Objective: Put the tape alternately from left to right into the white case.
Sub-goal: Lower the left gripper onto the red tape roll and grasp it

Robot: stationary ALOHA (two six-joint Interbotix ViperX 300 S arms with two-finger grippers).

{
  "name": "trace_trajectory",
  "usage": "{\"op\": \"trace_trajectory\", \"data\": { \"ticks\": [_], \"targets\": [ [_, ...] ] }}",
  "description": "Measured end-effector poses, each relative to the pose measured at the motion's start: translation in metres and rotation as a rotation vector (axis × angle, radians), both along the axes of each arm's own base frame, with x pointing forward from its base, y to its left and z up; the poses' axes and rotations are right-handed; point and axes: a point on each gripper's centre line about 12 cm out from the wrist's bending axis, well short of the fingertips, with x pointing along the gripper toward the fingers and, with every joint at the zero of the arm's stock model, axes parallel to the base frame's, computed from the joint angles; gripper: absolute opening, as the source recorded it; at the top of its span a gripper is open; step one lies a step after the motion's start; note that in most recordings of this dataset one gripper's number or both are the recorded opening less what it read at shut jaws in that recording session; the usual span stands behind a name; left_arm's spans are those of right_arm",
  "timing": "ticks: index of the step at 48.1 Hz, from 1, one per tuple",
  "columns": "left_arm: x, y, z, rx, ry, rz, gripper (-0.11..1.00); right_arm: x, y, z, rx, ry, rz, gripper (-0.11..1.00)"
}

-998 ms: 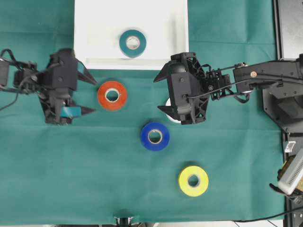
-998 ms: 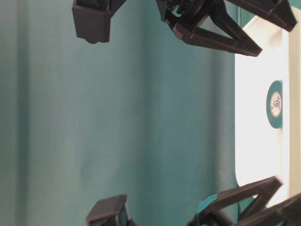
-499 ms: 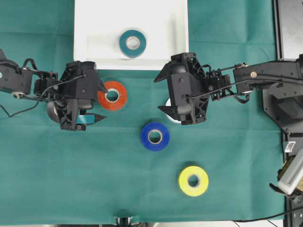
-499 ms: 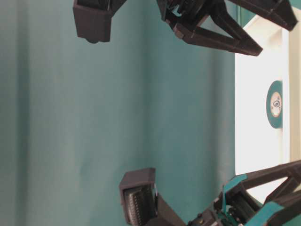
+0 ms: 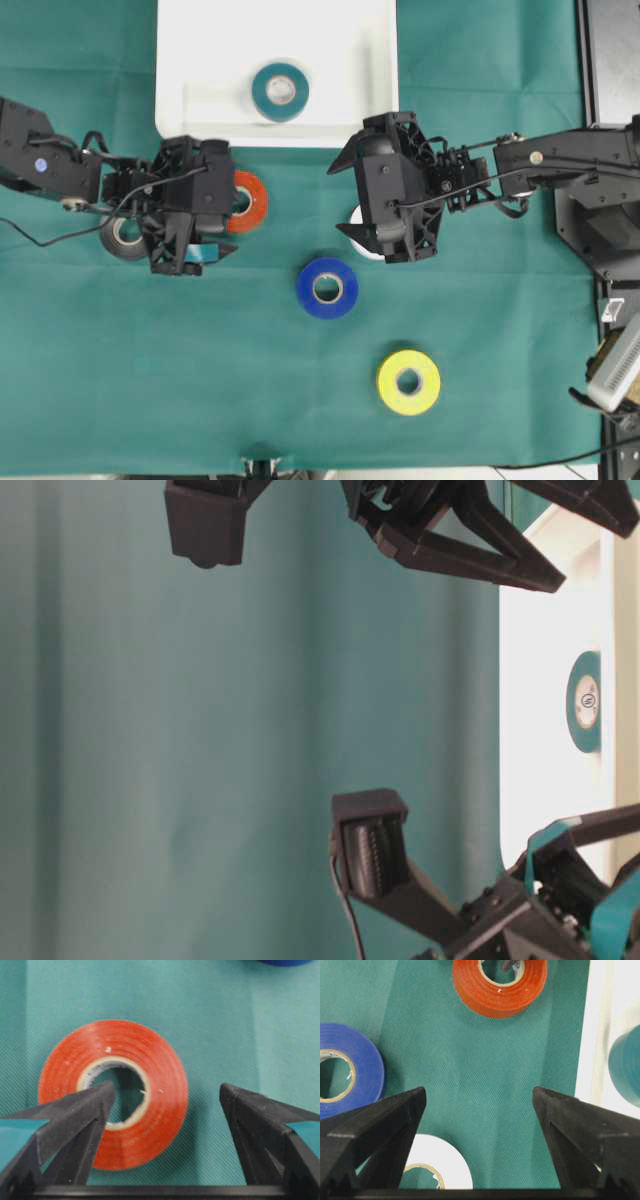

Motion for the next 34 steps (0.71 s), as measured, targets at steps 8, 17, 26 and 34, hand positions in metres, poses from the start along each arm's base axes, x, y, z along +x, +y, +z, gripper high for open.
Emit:
{"op": "trace_trajectory", "data": {
  "ticks": [8,17,26,34],
  "targets": [
    [0.003,0.0,-0.003,0.001,0.005,0.0,0.96,-0.001,0.0,-0.001,0.001,-0.001,0.002,0.74],
    [0.006,0.0,-0.009,0.003,0.015,-0.002,0.96,0.0,0.001,-0.001,0.003,-0.011,0.005,0.74],
    [0.007,0.0,-0.01,0.002,0.017,0.0,0.92,0.0,0.0,-0.001,0.004,-0.013,0.003,0.74],
    [0.007,0.003,-0.011,-0.001,0.019,0.01,0.57,0.0,0.001,-0.001,0.004,-0.013,0.005,0.74]
  ]
}}
